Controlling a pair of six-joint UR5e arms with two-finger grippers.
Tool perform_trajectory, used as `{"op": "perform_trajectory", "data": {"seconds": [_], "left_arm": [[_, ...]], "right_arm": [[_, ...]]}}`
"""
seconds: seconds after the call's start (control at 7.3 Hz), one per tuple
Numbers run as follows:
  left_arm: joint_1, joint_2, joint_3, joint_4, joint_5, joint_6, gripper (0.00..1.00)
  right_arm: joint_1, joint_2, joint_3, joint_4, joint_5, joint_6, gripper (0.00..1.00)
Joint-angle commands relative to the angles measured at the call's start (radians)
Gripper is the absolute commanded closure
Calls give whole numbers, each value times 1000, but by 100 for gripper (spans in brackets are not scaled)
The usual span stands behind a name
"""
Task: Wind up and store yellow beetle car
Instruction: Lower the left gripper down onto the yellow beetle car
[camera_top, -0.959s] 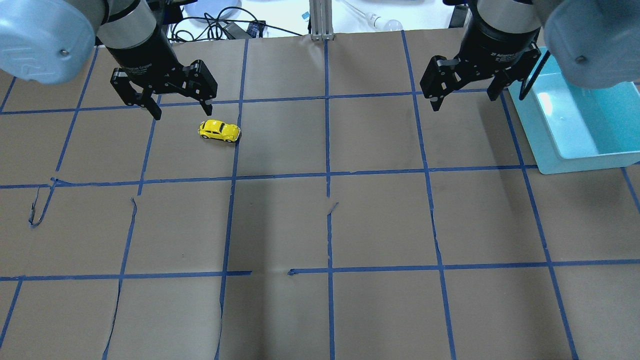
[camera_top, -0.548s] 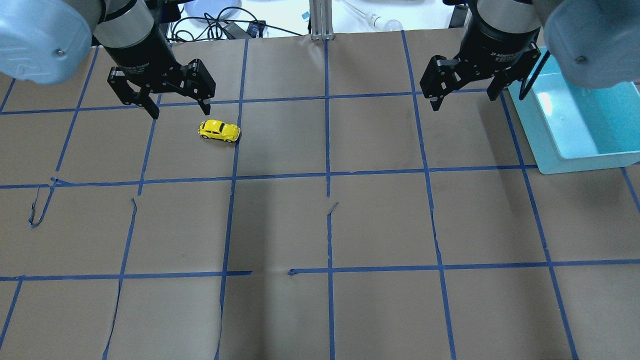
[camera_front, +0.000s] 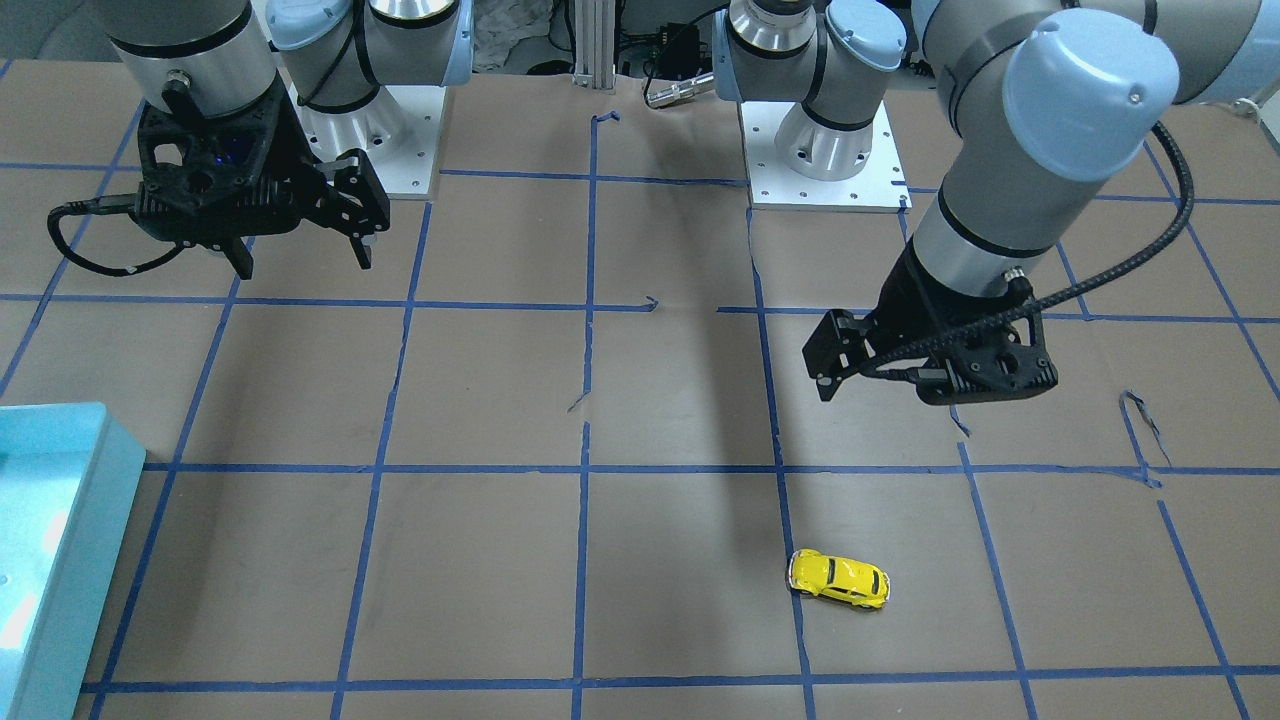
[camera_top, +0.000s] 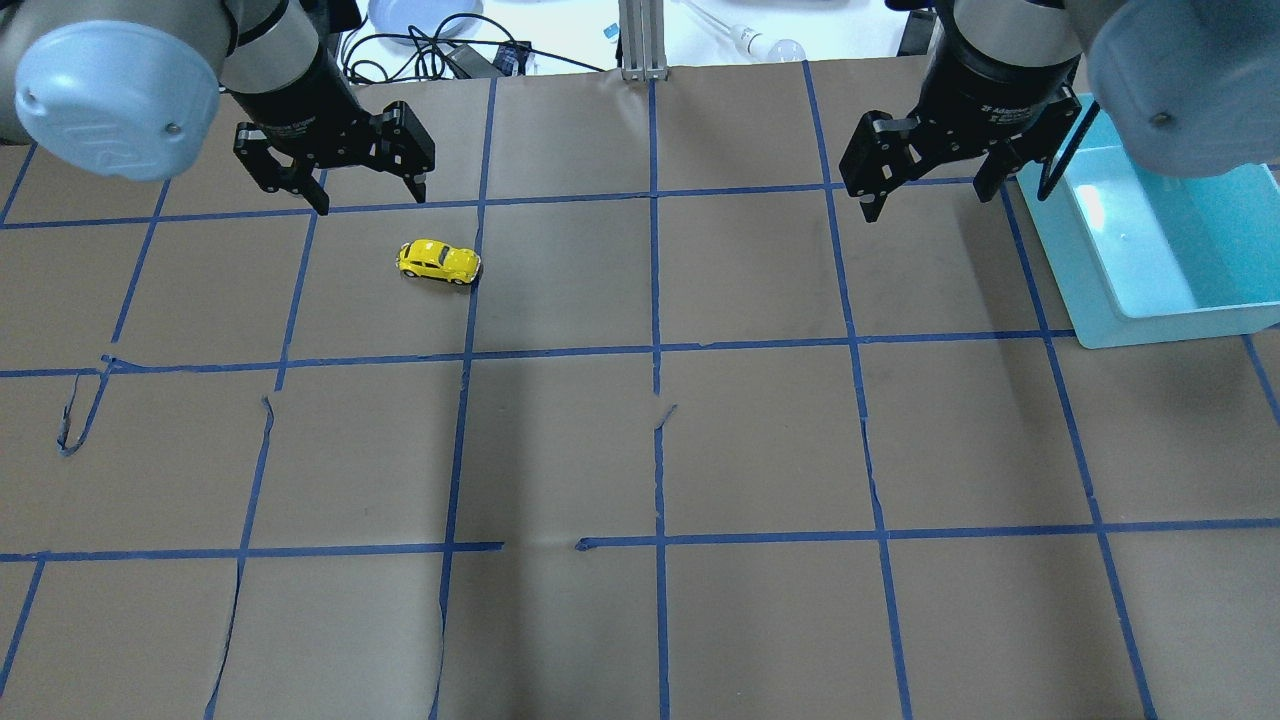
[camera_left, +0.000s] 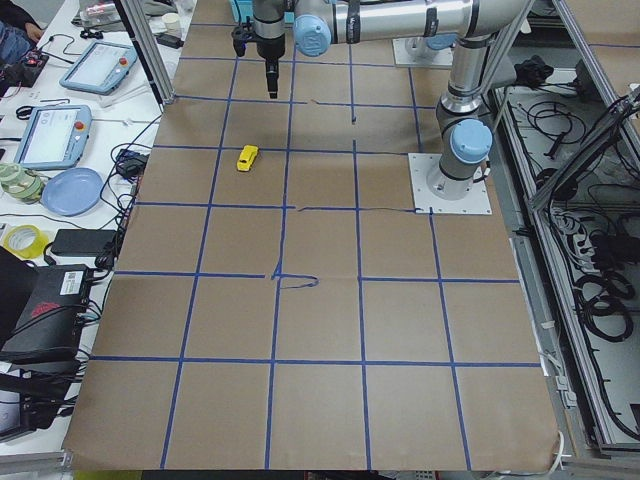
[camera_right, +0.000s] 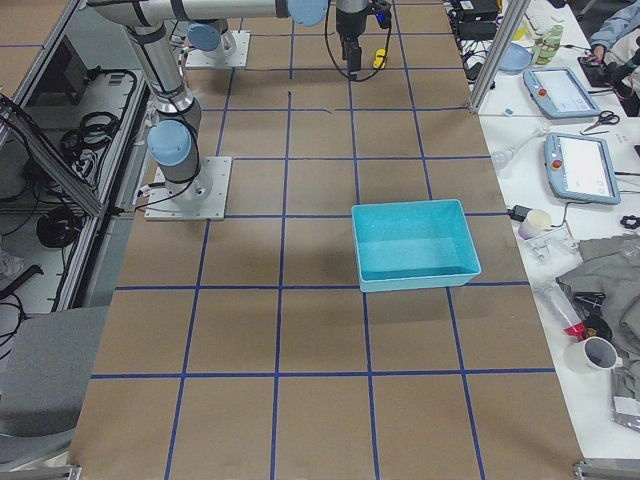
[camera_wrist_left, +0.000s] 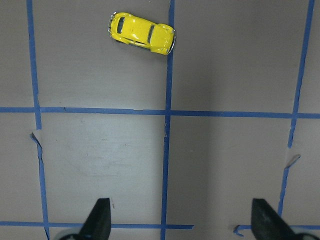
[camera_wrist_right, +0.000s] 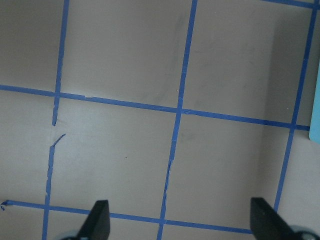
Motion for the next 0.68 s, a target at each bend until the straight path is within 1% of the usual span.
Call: {"op": "perform_trajectory", "data": {"seconds": [0.0, 0.27, 0.41, 0.55], "left_arm": [[10, -95, -17, 181, 2, -422, 0], [41, -204, -14, 276, -3, -709, 0], [65, -256, -9, 292, -13, -813, 0], [73, -299, -11, 343, -15, -868, 0]], "right_arm": [[0, 0, 0, 0, 3, 1, 0], [0, 2, 0, -2, 2, -2, 0], [0, 0, 0, -2, 2, -4, 0], [0, 2, 0, -2, 2, -2, 0]]}}
